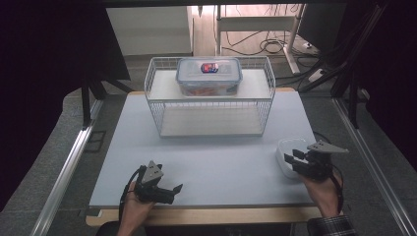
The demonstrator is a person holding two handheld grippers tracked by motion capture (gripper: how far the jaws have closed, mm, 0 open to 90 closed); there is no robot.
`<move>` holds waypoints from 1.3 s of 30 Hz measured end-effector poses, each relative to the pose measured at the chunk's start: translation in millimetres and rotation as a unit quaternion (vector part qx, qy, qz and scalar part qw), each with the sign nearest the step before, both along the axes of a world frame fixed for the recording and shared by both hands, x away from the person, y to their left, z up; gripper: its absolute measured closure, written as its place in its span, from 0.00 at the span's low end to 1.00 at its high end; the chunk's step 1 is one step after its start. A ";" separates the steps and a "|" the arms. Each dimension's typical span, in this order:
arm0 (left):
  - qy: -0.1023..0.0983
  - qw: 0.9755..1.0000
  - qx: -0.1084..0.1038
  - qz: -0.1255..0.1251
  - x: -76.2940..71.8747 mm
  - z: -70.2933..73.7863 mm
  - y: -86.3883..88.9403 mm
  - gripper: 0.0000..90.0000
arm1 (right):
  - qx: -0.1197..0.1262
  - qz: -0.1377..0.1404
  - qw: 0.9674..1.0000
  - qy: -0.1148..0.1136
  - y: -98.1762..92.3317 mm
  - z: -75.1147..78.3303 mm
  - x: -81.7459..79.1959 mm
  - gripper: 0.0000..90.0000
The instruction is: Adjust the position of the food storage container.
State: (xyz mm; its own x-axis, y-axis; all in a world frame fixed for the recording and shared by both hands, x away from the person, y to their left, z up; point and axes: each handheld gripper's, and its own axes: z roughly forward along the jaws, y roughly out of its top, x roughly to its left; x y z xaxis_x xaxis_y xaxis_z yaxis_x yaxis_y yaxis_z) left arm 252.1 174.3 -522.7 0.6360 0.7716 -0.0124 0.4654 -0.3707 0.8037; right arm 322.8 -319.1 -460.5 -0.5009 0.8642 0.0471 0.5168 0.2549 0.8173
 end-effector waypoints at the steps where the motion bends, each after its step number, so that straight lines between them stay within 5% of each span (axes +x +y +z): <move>1: 0.000 1.000 0.000 0.000 0.0 0.0 -0.1 0.00 | 0.002 0.001 1.000 0.005 -5.0 -0.5 1.9 0.75; 5: 0.002 1.000 -0.001 0.003 0.8 -0.3 0.1 0.00 | -0.004 -0.016 1.000 0.003 -24.9 1.6 7.0 0.97; 7: 0.003 1.000 -0.001 0.004 1.1 -0.5 0.2 0.00 | -0.003 -0.022 1.000 0.000 -29.3 3.1 7.7 0.99; 16: 0.009 1.000 0.003 0.003 1.5 -1.0 -1.2 0.00 | -0.006 -0.088 0.996 -0.008 -63.2 4.6 18.7 1.00; 23: 0.012 1.000 0.006 0.005 2.3 -2.0 -1.7 0.00 | -0.014 -0.113 0.993 0.012 -74.1 -8.1 31.1 1.00; 29: 0.015 1.000 0.012 0.001 2.6 -2.7 -4.4 0.00 | -0.018 -0.107 0.994 0.021 -67.8 -12.6 33.9 1.00; 39: 0.017 1.000 0.013 -0.005 2.5 -3.1 -6.2 0.00 | -0.013 -0.047 0.998 0.030 -28.1 -17.1 38.0 1.00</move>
State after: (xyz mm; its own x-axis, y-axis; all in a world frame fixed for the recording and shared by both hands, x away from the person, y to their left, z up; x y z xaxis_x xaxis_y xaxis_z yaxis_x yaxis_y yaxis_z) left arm 254.7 168.0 -525.9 0.6427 0.7660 -0.0135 0.4887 -0.3964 0.7772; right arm 360.8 -347.2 -477.6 -0.4137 0.9090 0.0510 0.5875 0.2237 0.7777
